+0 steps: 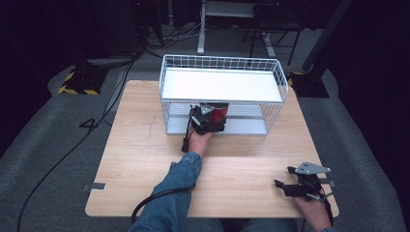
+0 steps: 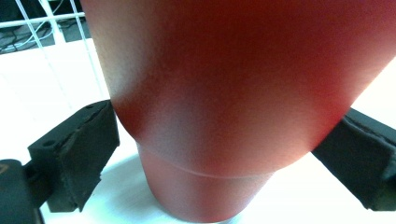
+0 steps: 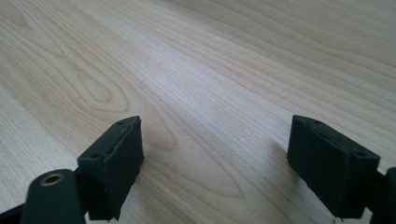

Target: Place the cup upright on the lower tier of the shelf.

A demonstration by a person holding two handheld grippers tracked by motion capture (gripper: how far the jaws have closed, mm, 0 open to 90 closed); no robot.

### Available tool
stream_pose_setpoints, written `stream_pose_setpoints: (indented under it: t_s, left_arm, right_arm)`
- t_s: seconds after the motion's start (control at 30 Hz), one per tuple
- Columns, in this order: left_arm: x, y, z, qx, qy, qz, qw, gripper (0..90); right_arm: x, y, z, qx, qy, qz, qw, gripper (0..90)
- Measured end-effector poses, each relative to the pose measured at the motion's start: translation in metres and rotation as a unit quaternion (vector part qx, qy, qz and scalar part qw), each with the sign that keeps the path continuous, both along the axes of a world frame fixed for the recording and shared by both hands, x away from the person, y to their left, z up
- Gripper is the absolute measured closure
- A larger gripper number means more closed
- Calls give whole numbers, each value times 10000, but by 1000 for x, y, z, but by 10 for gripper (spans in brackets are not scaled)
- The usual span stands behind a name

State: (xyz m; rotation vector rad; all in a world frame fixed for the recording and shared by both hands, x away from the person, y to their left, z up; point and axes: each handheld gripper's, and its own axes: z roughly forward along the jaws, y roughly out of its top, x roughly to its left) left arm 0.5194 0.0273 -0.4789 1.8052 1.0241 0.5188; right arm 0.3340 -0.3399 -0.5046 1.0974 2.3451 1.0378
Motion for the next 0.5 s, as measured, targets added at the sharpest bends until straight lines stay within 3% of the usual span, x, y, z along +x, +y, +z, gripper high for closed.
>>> stream_pose_setpoints:
  t_s: [0.07, 0.1, 0.13, 0.17, 0.2, 0.23, 0.33, 0.5]
  left_arm:
    - [-2, 1, 1, 26, 10, 22, 10000, 12]
    - [2, 8, 3, 443, -296, -233, 9983, 8]
    - [-9, 2, 2, -53, 108, 345, 9993, 8]
    - [-9, 2, 2, -53, 108, 345, 9993, 8]
    - [-9, 6, 3, 42, -14, 106, 9999, 8]
    - [-10, 6, 3, 20, -4, 132, 9999, 8]
    - [-14, 13, 4, 26, -36, -92, 9999, 8]
    - [-26, 23, 9, -56, -24, -67, 10000, 10]
  right_arm:
    - [0, 0, 0, 0, 1, 0, 10000, 186]
    - [0, 0, 0, -1, 1, -1, 10000, 185]
    - [0, 0, 0, 0, 2, 0, 10000, 185]
    - [0, 0, 0, 0, 2, 0, 10000, 185]
    - [0, 0, 0, -1, 1, 1, 10000, 185]
    - [0, 0, 0, 8, 5, 5, 10000, 185]
    - [0, 0, 0, 8, 8, 11, 10000, 184]
    - [0, 0, 0, 6, 14, 17, 10000, 182]
